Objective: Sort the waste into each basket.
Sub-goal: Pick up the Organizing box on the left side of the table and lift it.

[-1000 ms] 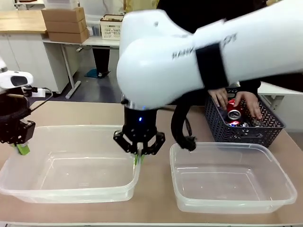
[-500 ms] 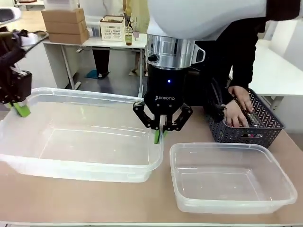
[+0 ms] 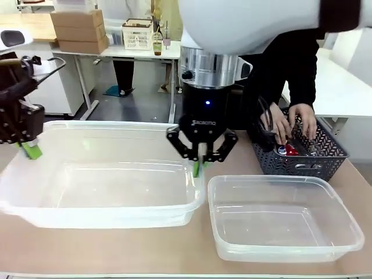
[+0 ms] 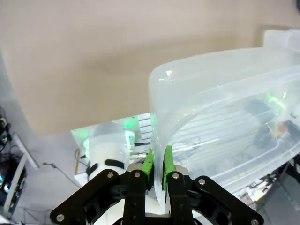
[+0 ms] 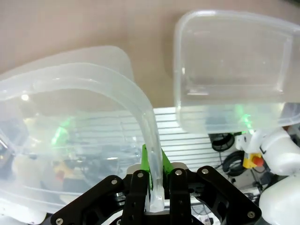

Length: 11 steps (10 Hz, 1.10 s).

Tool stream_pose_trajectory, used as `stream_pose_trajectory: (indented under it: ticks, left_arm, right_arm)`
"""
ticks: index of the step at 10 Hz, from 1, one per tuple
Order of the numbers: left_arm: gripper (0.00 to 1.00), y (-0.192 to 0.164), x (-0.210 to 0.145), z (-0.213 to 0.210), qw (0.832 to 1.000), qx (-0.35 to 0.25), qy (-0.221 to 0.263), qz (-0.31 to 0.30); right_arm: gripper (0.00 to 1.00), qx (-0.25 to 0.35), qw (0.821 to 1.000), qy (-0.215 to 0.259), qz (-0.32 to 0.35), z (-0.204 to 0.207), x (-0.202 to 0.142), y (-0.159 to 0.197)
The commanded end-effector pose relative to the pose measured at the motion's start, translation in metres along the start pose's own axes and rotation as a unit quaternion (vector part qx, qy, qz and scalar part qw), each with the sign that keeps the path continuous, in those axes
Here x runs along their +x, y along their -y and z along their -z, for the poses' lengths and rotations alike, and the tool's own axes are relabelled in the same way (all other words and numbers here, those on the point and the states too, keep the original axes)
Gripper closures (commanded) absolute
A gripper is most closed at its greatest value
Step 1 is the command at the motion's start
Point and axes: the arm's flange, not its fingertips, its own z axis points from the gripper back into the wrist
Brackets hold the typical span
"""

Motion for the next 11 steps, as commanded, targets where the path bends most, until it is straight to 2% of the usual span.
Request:
stream_pose_trajectory:
  ticks: [1, 2, 3, 4, 6, 7, 8, 9, 11]
  left_arm:
    - [0.93, 0.042, 0.027, 0.000, 0.998, -0.045, -0.012, -0.047]
    - [0.93, 0.064, 0.042, 0.011, 0.993, -0.076, -0.010, -0.091]
    - [0.93, 0.085, 0.050, 0.022, 0.990, -0.088, -0.025, -0.109]
    - [0.93, 0.106, 0.058, 0.029, 0.987, -0.099, -0.015, -0.125]
    - [0.93, 0.132, 0.084, 0.042, 0.984, -0.098, -0.034, -0.145]
    - [0.93, 0.137, 0.094, 0.048, 0.984, -0.099, -0.036, -0.146]
    - [0.93, 0.137, 0.100, 0.051, 0.986, -0.088, 0.001, -0.141]
    - [0.93, 0.119, 0.081, 0.059, 0.988, -0.062, -0.040, -0.134]
    - [0.93, 0.119, 0.081, 0.059, 0.988, -0.062, -0.040, -0.134]
  right_arm:
    - [0.95, -0.036, 0.999, 0.006, 0.012, -0.001, 0.030, 0.045]
    - [0.95, -0.057, 0.998, 0.004, 0.022, -0.003, 0.040, 0.062]
    - [0.95, -0.051, 0.999, -0.001, 0.017, -0.006, 0.049, 0.081]
    - [0.95, -0.043, 0.999, -0.008, 0.017, -0.005, 0.058, 0.100]
    - [0.95, -0.036, 0.999, -0.008, -0.006, 0.005, 0.067, 0.126]
    - [0.95, -0.022, 1.000, -0.016, -0.012, 0.012, 0.073, 0.133]
    - [0.95, 0.007, 1.000, -0.020, 0.001, 0.022, 0.081, 0.132]
    - [0.95, -0.045, 0.999, -0.022, -0.004, -0.003, 0.074, 0.135]
    - [0.95, -0.045, 0.999, -0.022, -0.004, -0.003, 0.074, 0.135]
